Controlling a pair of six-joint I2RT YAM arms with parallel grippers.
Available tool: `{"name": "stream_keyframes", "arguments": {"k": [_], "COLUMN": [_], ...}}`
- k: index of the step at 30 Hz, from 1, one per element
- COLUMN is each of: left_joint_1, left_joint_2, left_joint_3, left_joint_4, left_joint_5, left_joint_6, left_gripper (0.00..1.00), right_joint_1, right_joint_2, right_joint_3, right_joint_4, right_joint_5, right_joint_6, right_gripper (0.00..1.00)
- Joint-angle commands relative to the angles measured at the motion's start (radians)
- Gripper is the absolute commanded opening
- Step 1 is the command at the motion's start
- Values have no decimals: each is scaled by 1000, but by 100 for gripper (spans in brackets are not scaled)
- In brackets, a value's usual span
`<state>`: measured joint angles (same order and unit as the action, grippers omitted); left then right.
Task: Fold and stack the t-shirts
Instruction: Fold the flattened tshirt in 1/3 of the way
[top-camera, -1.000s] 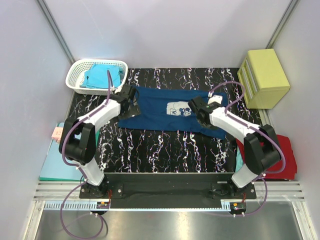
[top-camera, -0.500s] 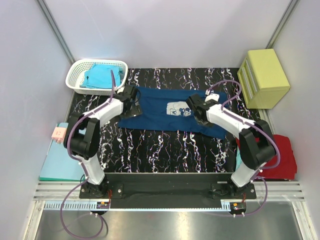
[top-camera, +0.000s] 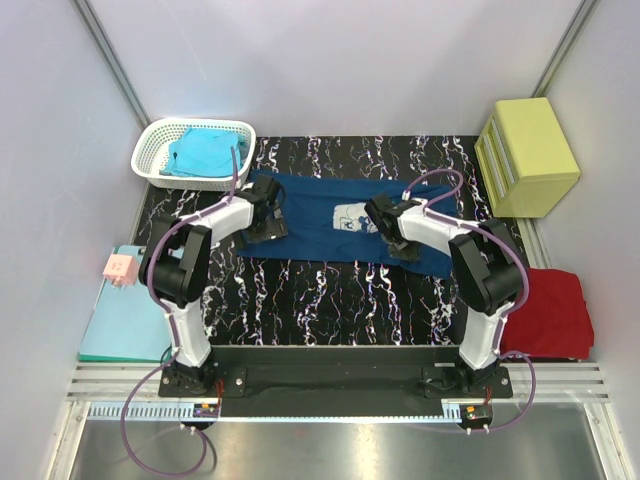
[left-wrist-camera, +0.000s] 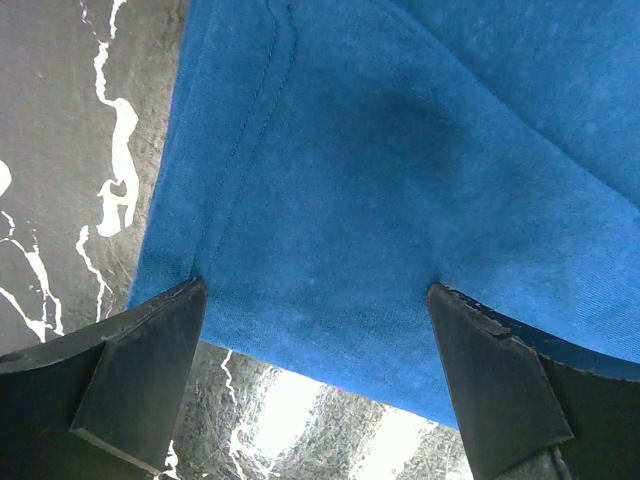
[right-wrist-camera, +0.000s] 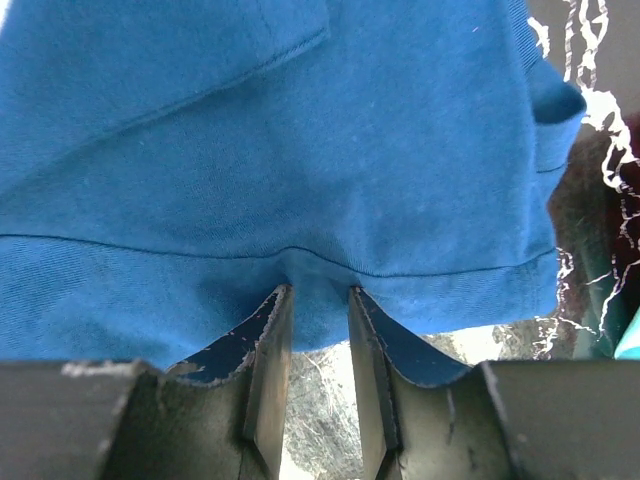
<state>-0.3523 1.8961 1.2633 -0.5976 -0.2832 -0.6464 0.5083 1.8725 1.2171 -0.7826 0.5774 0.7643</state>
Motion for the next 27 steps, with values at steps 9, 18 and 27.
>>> {"name": "stream_keyframes", "arguments": {"k": [9,18,27], "left_joint_1": [4,-8,-79], "left_joint_2": [15,-94,-268], "left_joint_3": [-30,-183,-300], "left_joint_4": [-25,-42,-119], "left_joint_5": [24,47,81], "left_joint_6": [4,-2,-28], "left_gripper": [99,99,99], "right_joint_1": [-4,-1,12], "right_joint_2": [-9,-104,-220], "right_joint_3": [-70,-154,-217], "right_joint_4": [-4,-38,-119], "right_joint_5": [-80,-125,-154], "right_joint_6": [16,30,59], "right_gripper": [34,32,31]}}
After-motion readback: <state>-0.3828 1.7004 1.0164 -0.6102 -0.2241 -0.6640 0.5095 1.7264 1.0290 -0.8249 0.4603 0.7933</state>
